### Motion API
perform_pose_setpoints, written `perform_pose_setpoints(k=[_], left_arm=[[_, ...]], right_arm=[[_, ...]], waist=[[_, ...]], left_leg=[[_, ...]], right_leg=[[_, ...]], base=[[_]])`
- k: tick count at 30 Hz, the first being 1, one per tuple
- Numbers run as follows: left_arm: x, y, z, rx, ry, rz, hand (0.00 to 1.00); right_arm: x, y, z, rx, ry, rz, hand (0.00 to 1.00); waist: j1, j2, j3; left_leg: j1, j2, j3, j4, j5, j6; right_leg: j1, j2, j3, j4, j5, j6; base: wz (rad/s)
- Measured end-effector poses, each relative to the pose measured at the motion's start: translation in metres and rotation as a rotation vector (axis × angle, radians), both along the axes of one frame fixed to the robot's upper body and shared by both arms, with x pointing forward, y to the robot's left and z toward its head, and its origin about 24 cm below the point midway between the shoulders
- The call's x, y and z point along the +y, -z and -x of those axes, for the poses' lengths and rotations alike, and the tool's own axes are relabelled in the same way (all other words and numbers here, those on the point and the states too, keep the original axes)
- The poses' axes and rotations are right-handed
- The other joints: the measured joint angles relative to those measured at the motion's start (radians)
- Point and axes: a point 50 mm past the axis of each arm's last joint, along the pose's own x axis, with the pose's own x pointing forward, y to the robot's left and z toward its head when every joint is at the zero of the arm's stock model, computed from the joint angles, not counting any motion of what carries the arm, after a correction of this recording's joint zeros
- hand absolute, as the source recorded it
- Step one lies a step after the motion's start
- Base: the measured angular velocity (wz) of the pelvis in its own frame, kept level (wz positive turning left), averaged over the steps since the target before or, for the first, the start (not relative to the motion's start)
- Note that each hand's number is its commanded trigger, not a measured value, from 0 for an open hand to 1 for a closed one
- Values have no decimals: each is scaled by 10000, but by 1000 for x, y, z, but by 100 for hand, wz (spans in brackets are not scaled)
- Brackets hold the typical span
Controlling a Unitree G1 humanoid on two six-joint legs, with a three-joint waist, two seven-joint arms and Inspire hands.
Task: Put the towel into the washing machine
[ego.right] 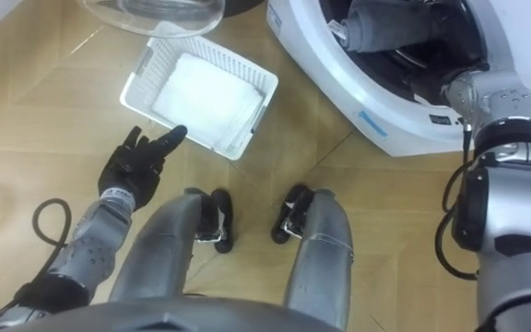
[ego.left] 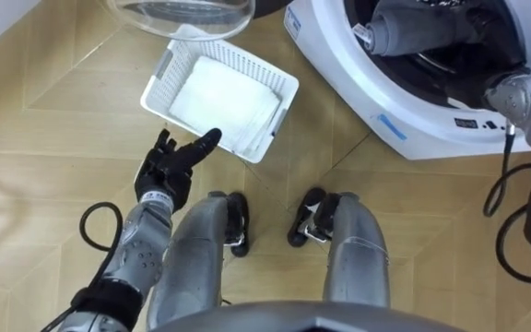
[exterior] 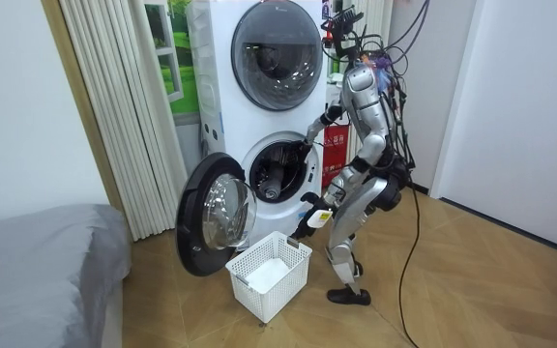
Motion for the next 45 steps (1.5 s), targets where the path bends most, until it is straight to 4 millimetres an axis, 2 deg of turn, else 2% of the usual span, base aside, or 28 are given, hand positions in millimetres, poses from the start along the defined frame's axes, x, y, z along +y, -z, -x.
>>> perform_pose_setpoints(k=[4, 7, 12, 15, 18, 21, 23, 24, 25, 26, 27, 29, 30, 32, 35, 38, 40, 45], left_arm=[[0, -2, -3, -94, 306, -442, 0], [-2, -3, -5, -173, 594, -784, 0], [-1, -2, -5, -102, 700, -811, 0], [3, 2, -2, 20, 789, -877, 0], [14, 9, 3, 385, 927, -1293, 0], [27, 20, 13, 999, 1086, -2066, 0], [37, 32, 30, 1784, 1437, -2741, 0], [39, 35, 35, 2009, 1565, -2894, 0], [44, 40, 44, 2439, 1651, -3103, 0], [50, 45, 57, 2858, 1673, -3259, 0], [52, 47, 62, 3067, 1778, -3411, 0], [60, 57, 84, 3959, 2076, -3918, 0], [62, 59, 90, 4193, 2214, -4072, 0], [65, 65, 108, 4891, 2706, -4491, 0], [71, 71, 129, 5661, 2641, -4596, 0], [74, 74, 148, 6356, 2514, -4665, 0], [76, 76, 160, 6674, 2355, -4610, 0], [78, 77, 176, 7322, 2412, -4614, 0]], right_arm=[[0, 2, 1, 138, 40, -14, 0], [-1, 3, 2, 210, -83, 282, 0], [-7, 17, 15, 467, -5, 646, 0], [-13, 34, 31, 522, -80, 1115, 0], [-15, 57, 51, 970, -671, 2212, 0], [-17, 82, 80, 1894, -1985, 4065, 0], [-17, 104, 110, 3094, -3509, 5944, 0], [-17, 109, 119, 3442, -4028, 6503, 0], [-19, 119, 136, 4149, -4984, 7341, 0], [-17, 129, 155, 4860, -5987, 7929, 0], [-16, 134, 164, 5173, -6477, 8183, 0], [-10, 151, 202, 6157, -7702, 8428, 0], [-8, 156, 212, 6400, -7956, 8348, 0], [4, 171, 246, 7107, -8610, 7660, 0], [18, 181, 271, 7392, -9238, 7042, 0], [26, 185, 282, 7420, -9590, 6668, 0], [30, 187, 287, 7392, -9649, 6460, 0], [36, 189, 289, 7297, -10103, 6521, 0]], waist=[[7, 30, 16], [14, 224, 6], [250, 385, 7], [616, 519, 6], [692, 623, -17], [808, 680, -48], [789, 820, -136], [792, 886, -179], [800, 941, -244], [797, 954, -271], [788, 962, -292], [765, 1023, -400], [772, 1027, -409], [759, 1028, -485], [630, 1030, -517], [417, 1084, -530], [243, 1094, -536], [226, 1141, -542]], left_leg=[[136, 10, 1, -55, 0, 0], [254, 47, -44, -172, 1, 0], [888, 58, -45, -690, 24, 16], [1486, 167, 15, -1205, 31, 4], [2052, 186, -104, -1761, 90, -42], [2616, 206, -117, -2214, 100, -60], [3213, 241, -115, -2563, 109, -76], [3340, 260, -121, -2670, 110, -77], [3660, 270, -122, -2926, 120, -95], [4034, 267, -100, -3248, 155, -155], [4198, 273, -88, -3371, 172, -182], [4757, 344, -57, -3787, 208, -244], [4929, 355, -57, -3918, 222, -269], [5611, 364, -27, -4441, 307, -406], [6489, 391, -12, -5163, 422, -586], [7201, 468, -5, -5634, 512, -737], [7616, 514, -3, -5905, 571, -837], [8214, 591, -16, -6293, 651, -974]], right_leg=[[141, 21, -31, -66, 9, -10], [336, 89, -127, -293, 63, 41], [956, 270, -147, -855, 198, 125], [1533, 567, -102, -1514, 388, 210], [2215, 784, -207, -2141, 534, 291], [2785, 992, -120, -2675, 607, 352], [3464, 1182, -48, -3221, 657, 424], [3644, 1254, -22, -3420, 691, 476], [3984, 1371, 70, -3780, 740, 555], [4320, 1464, 138, -4101, 807, 597], [4491, 1503, 135, -4277, 841, 604], [5083, 1723, 172, -4866, 983, 593], [5247, 1779, 193, -5022, 1007, 593], [5844, 1896, 177, -5523, 1049, 592], [6510, 2090, 289, -5929, 1057, 596], [7261, 2292, 271, -6510, 1099, 552], [7679, 2391, 222, -6758, 1106, 540], [8227, 2640, 458, -7200, 1150, 468]], base=[[0], [0], [-7], [-17], [3], [2], [2], [0], [-10], [-15], [-20], [-17], [-19], [-19], [-19], [-6], [2], [-12]])
